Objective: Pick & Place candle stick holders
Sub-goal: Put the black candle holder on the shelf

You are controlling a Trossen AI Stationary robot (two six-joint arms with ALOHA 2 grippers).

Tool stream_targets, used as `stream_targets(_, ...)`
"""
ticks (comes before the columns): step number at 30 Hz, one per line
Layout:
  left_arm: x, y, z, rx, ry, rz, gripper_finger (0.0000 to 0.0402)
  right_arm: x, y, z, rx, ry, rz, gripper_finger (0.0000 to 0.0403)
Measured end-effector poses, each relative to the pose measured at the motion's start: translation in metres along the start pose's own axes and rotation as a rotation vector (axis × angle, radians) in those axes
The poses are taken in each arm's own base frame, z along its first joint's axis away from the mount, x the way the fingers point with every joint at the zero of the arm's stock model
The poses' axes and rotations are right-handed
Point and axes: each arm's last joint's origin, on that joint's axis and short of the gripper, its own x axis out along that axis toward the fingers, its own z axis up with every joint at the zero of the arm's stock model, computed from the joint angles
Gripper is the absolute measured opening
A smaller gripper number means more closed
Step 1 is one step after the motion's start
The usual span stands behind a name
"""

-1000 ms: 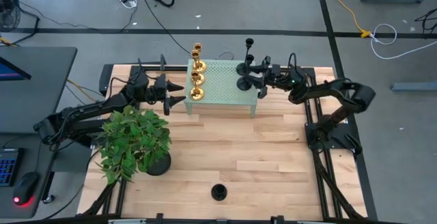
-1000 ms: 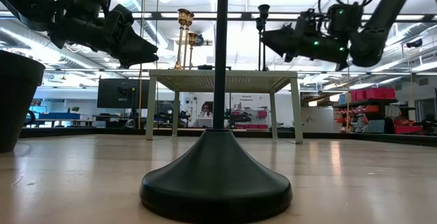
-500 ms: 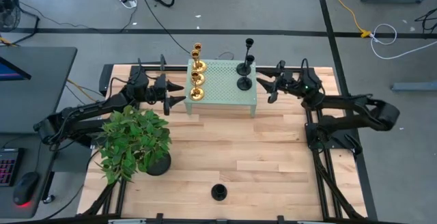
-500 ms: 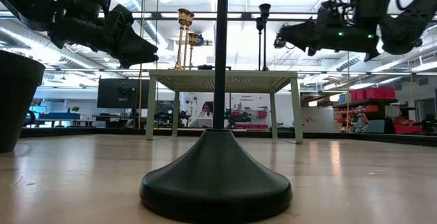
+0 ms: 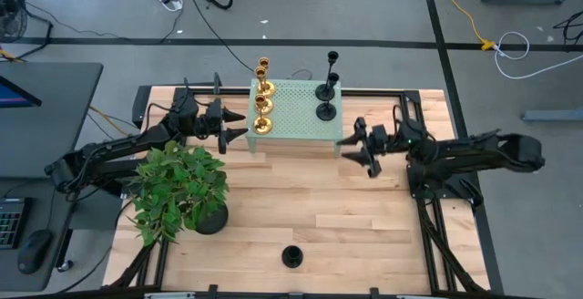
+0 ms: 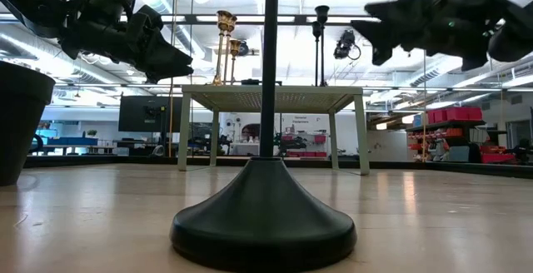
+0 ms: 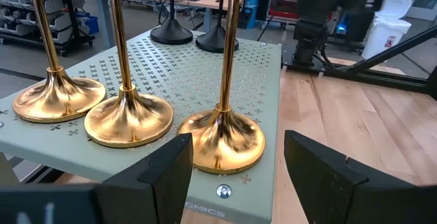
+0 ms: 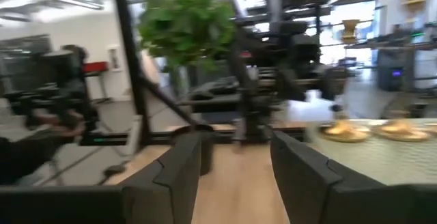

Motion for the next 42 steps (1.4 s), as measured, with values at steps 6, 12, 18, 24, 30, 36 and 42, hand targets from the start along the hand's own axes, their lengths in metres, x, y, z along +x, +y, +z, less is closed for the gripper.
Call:
stream_targets(6, 0.000, 0.000, 0.000, 0.001, 0.000, 0.000, 0.0231, 0.013, 0.033, -0.005, 0.056, 0.013, 0.090, 0.0178)
stream_targets(12, 0.000, 0.000, 0.000, -0.003, 0.000, 0.000, 0.0231, 0.020, 0.058, -0.010, 0.068, 0.012, 0.038, 0.0178)
stream_targets(18, 0.000, 0.000, 0.000, -0.017, 0.000, 0.000, 0.0231, 0.026, 0.083, -0.026, 0.133, 0.086, 0.005, 0.0178)
stream_targets(24, 0.000, 0.000, 0.000, -0.025, 0.000, 0.000, 0.0231, 0.043, 0.099, -0.034, 0.202, 0.134, 0.010, 0.0178)
stream_targets(30, 0.000, 0.000, 0.000, 0.002, 0.000, 0.000, 0.0231, 0.070, 0.124, -0.051, 0.231, 0.241, 0.106, 0.0178)
stream_targets(36, 0.000, 0.000, 0.000, 0.003, 0.000, 0.000, 0.0231, 0.098, 0.143, -0.072, 0.220, 0.318, 0.143, 0.0178)
stream_targets(42, 0.000, 0.000, 0.000, 0.002, 0.000, 0.000, 0.0231, 0.122, 0.162, -0.087, 0.222, 0.356, 0.220, 0.0178)
